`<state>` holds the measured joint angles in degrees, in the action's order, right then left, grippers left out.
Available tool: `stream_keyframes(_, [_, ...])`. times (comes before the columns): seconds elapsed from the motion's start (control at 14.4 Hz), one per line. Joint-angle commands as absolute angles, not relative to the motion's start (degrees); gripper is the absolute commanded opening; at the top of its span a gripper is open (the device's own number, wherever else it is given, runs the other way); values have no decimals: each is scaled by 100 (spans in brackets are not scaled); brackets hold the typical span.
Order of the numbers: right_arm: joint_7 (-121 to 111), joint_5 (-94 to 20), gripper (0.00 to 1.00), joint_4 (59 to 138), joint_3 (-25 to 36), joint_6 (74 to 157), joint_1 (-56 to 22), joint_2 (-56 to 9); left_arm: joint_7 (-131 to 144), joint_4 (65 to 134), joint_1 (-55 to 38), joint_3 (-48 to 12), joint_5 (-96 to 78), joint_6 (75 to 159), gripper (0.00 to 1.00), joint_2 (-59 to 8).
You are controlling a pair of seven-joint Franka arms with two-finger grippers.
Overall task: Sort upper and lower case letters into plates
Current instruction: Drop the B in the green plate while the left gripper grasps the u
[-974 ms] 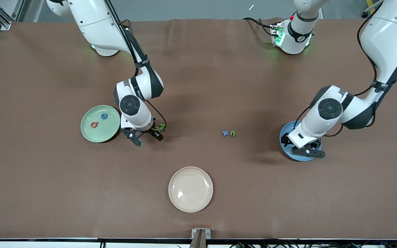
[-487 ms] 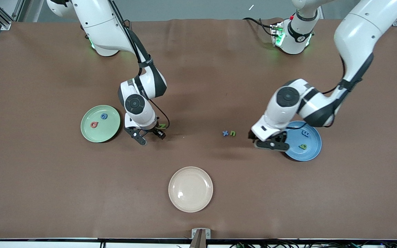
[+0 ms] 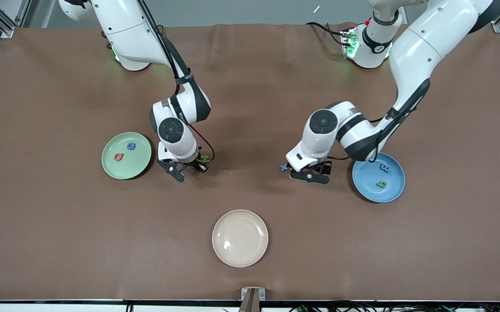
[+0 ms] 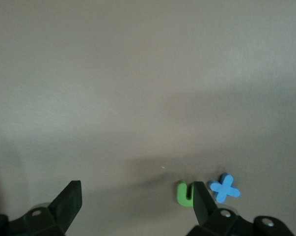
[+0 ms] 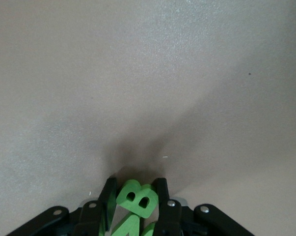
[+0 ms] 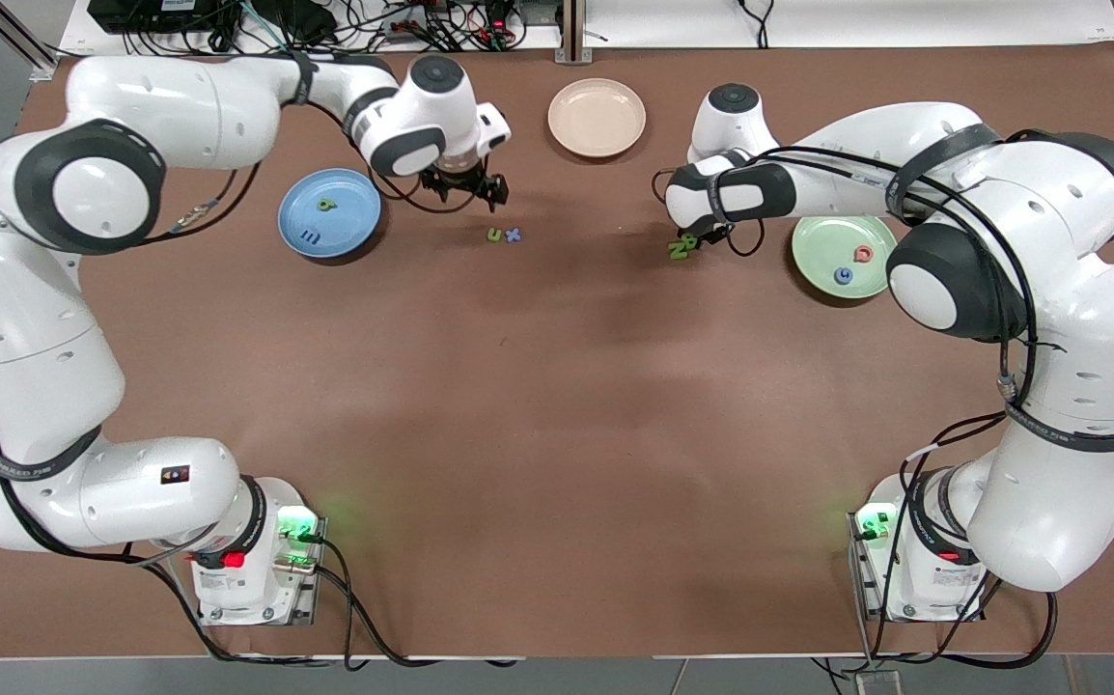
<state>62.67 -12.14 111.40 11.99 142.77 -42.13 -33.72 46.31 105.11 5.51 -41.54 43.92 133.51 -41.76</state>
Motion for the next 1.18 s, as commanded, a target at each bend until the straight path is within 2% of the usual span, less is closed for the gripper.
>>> stream_keyframes(0.0, [6337,-1257,3,11215,1248,14221,-4280,-3366,4632,10371,475,-4113,4324,13298,99,-4306])
stream_keyframes(0.14, [6249,-1266,0,11215,1257,14081,-4254,-3253,4632,10371,405,-4113,4324,13307,94,-4403])
stream_keyframes(0.28, [5944,-1257,0,11215,1266,13590,-4123,-2955,4614,10362,396,-4113,4333,13350,87,-4508])
stream_keyframes(0.49, [5153,-1257,0,11328,1274,13035,-3710,-2489,4632,10362,396,-4113,4333,13351,83,-4561])
stream_keyframes(0.9, [2851,-1178,0,12356,1327,13078,-2718,-1636,4649,10362,378,-4122,4316,13351,82,-4570])
stream_keyframes(1.11, [1998,-1169,0,12725,1327,13262,-2225,-1486,4641,10362,299,-4113,4175,13351,81,-4570])
